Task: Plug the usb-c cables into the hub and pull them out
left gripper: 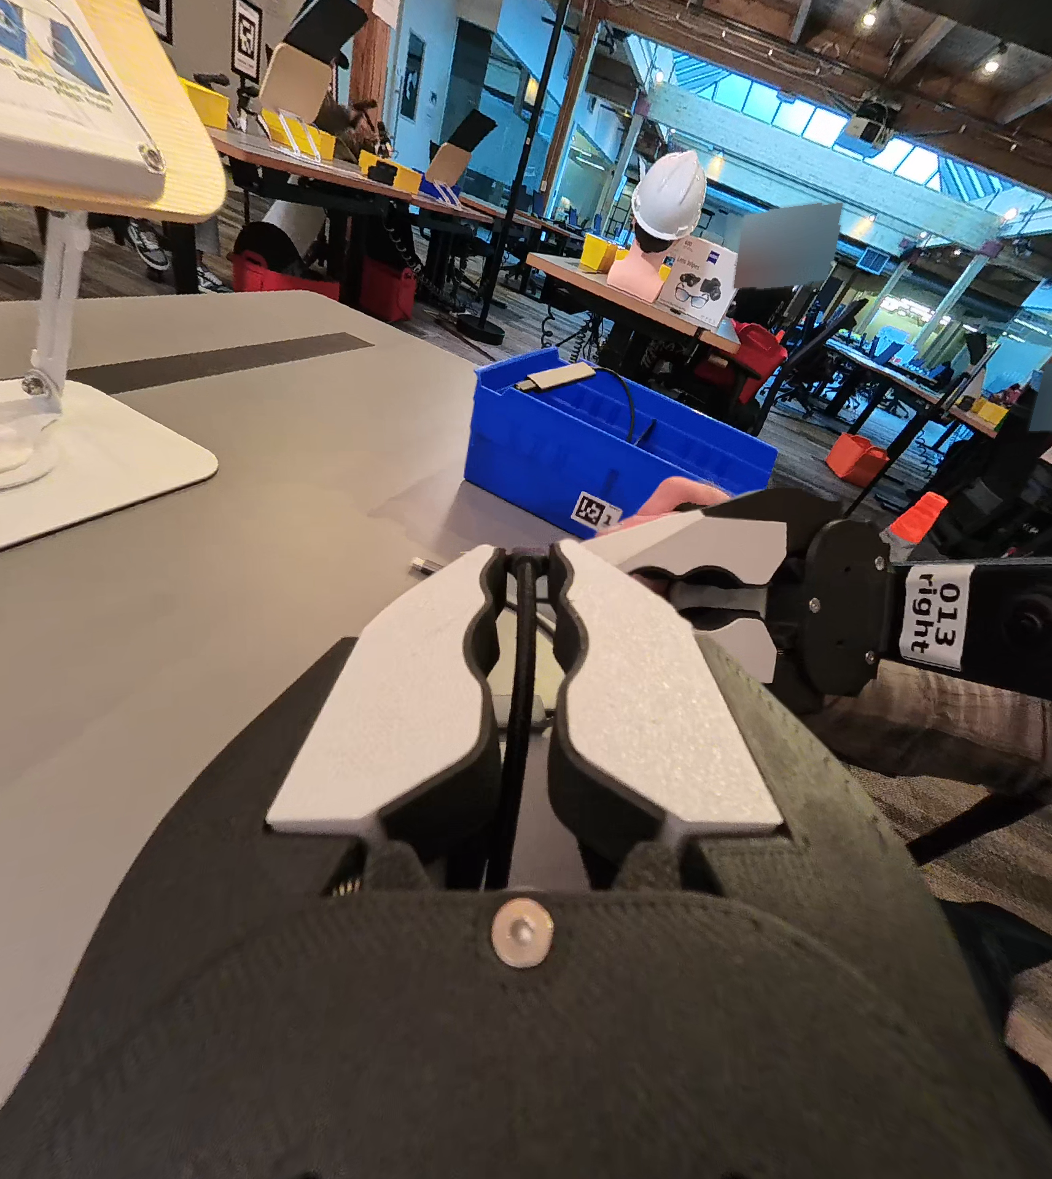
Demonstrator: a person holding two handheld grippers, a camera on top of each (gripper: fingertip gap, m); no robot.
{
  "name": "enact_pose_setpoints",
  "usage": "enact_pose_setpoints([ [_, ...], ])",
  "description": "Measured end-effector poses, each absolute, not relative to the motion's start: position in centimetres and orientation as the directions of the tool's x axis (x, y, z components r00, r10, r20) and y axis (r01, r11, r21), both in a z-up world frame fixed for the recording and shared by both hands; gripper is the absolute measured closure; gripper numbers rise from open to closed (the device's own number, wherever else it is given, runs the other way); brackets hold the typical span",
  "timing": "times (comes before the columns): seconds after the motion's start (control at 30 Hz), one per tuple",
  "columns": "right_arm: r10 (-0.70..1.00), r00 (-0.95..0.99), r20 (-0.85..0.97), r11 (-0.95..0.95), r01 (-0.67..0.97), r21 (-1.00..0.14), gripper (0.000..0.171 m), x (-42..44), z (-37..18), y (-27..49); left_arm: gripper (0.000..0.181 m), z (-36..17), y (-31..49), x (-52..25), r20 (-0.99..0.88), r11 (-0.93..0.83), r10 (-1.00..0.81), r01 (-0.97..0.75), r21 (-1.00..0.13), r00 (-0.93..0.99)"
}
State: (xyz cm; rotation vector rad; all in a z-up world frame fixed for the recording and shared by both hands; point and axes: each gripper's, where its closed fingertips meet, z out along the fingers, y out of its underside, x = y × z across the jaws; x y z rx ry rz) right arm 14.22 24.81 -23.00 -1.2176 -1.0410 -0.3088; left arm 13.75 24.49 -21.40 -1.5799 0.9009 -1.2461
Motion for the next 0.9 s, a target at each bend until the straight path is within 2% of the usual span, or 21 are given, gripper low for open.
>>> enact_pose_setpoints([
  [0.37,0.329,0.583,0.743,0.301,0.681,-0.667,0.166,17.0,-23.3,24.0,0.17,-21.2,24.7,12.2,0.328,-0.338,-0.915,0.0,-0.941,0.236],
  [0.57,0.381,0.582,0.719,0.227,0.695,-0.683,0.156,18.4,-25.0,23.5,0.17,-20.9,24.6,11.5,0.321,-0.332,-0.916,-0.008,-0.943,0.241],
  [0.9,0.552,0.589,0.591,-0.013,0.715,-0.699,0.132,21.0,-30.6,23.2,0.17,-21.1,24.3,11.0,0.319,-0.332,-0.914,-0.009,-0.943,0.251],
])
